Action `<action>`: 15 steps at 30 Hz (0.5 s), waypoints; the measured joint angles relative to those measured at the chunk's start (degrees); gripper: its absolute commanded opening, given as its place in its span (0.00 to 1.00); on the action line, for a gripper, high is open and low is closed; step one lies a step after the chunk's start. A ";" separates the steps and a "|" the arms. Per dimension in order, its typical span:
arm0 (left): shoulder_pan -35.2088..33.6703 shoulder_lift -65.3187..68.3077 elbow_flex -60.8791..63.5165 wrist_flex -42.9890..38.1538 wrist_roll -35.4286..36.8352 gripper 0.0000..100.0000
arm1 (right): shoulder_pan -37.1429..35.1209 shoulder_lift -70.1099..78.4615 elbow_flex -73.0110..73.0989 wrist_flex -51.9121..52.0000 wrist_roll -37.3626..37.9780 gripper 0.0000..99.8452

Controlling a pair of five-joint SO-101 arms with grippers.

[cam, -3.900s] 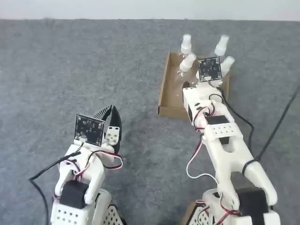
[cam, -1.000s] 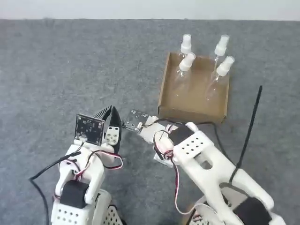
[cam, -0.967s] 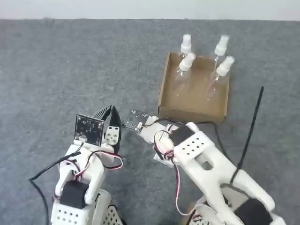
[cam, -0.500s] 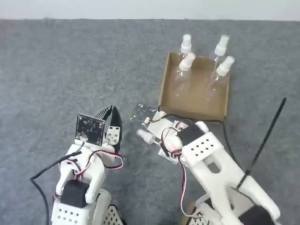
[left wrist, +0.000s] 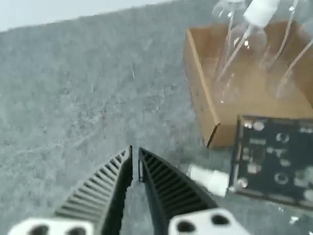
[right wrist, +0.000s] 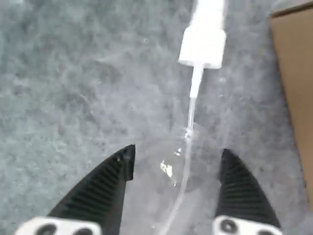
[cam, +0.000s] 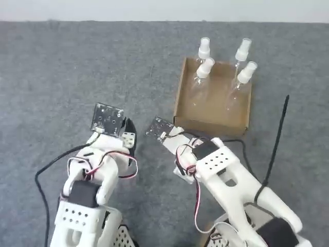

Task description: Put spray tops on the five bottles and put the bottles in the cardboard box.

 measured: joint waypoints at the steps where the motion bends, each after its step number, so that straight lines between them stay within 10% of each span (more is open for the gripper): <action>1: 0.00 0.00 0.09 -0.79 0.00 0.02 | 0.00 0.00 0.00 -0.26 -0.09 0.00; 15: -3.78 -10.29 4.57 -1.67 0.35 0.02 | 0.09 -14.15 -0.70 3.69 -1.14 0.01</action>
